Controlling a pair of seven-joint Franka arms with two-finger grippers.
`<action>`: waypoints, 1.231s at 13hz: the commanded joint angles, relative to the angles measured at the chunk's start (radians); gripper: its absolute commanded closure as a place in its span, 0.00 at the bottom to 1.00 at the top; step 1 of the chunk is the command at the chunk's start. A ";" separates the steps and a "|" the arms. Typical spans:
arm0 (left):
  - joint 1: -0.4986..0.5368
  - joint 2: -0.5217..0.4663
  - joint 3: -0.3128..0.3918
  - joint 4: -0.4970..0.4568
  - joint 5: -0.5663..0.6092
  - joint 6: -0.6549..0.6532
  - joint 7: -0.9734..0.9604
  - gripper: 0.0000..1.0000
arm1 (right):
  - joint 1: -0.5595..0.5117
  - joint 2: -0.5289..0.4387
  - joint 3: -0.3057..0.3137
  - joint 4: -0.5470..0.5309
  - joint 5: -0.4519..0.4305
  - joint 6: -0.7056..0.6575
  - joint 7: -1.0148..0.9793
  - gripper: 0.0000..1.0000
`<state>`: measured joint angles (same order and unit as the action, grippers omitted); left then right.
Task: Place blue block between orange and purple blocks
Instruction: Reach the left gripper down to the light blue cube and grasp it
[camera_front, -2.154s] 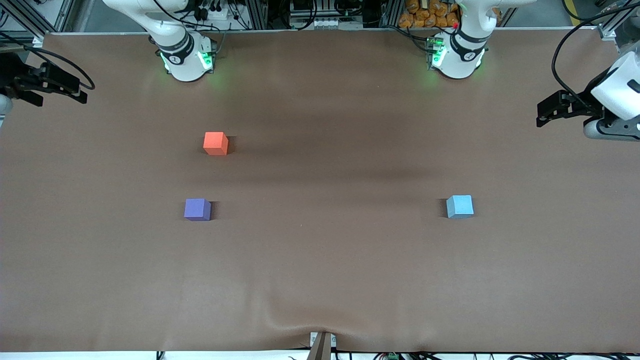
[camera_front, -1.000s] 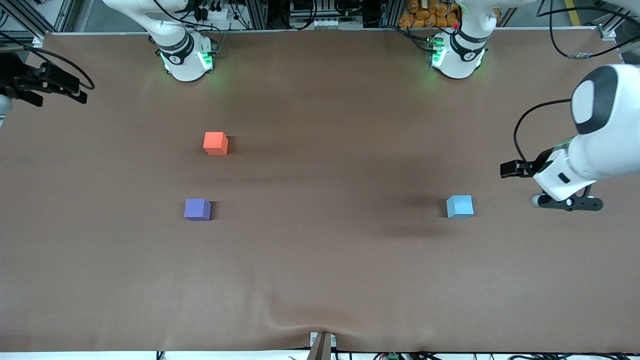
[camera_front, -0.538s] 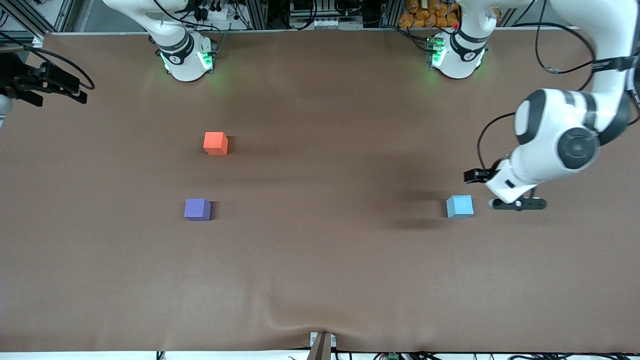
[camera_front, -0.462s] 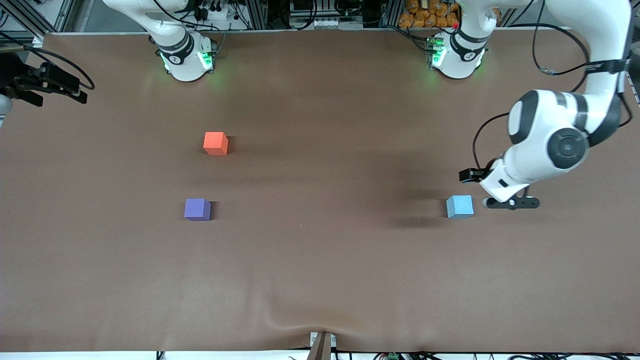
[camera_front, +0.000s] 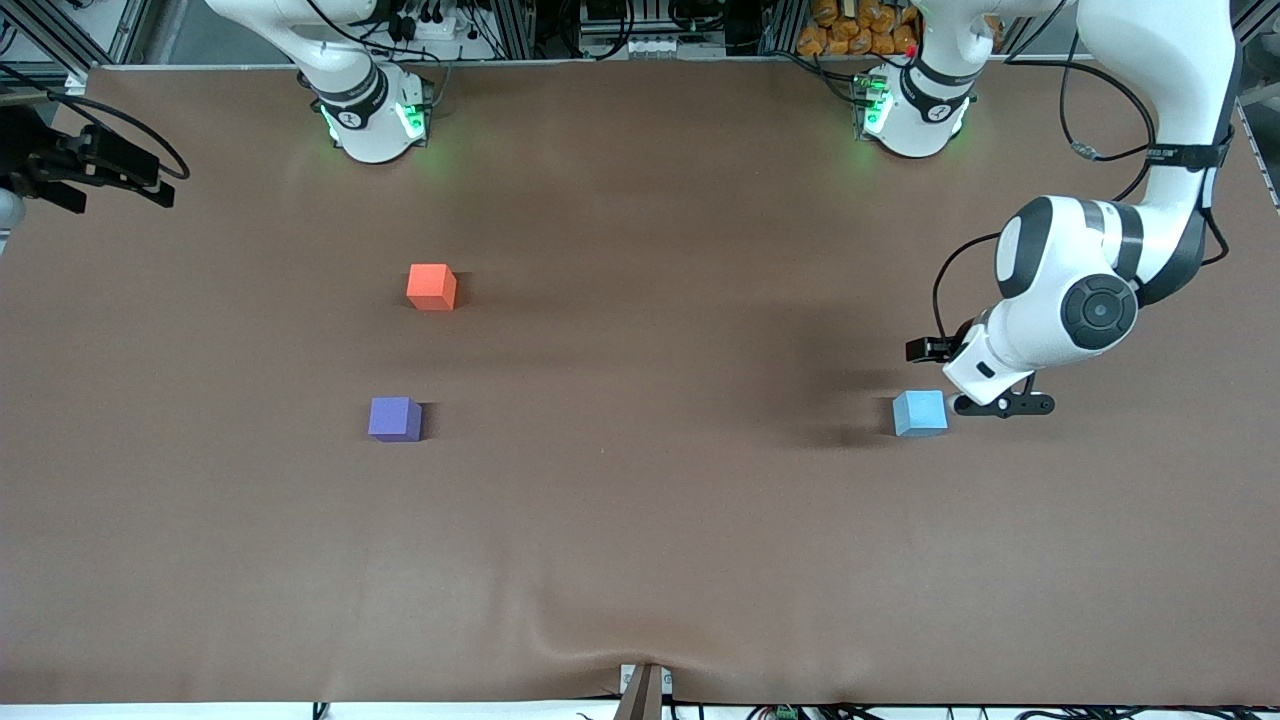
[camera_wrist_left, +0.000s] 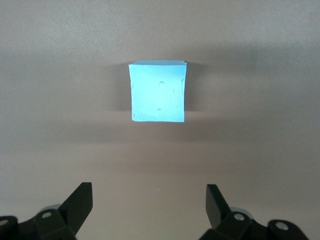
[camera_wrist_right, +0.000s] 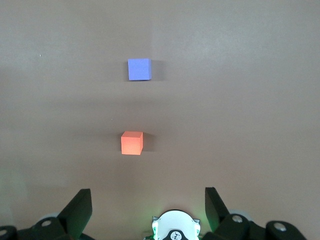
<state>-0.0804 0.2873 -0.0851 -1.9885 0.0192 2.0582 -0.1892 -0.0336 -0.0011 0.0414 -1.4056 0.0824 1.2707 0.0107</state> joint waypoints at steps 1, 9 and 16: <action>-0.002 0.036 0.002 -0.003 -0.012 0.058 -0.030 0.00 | -0.020 0.004 0.011 0.011 0.019 -0.011 -0.011 0.00; 0.010 0.202 0.010 0.062 -0.001 0.247 -0.035 0.00 | -0.020 0.004 0.011 0.011 0.019 -0.011 -0.009 0.00; 0.013 0.319 0.013 0.182 0.001 0.244 -0.035 0.19 | -0.020 0.004 0.011 0.011 0.019 -0.011 -0.009 0.00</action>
<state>-0.0722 0.5819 -0.0724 -1.8442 0.0192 2.3123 -0.2085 -0.0337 -0.0011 0.0414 -1.4056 0.0825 1.2705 0.0107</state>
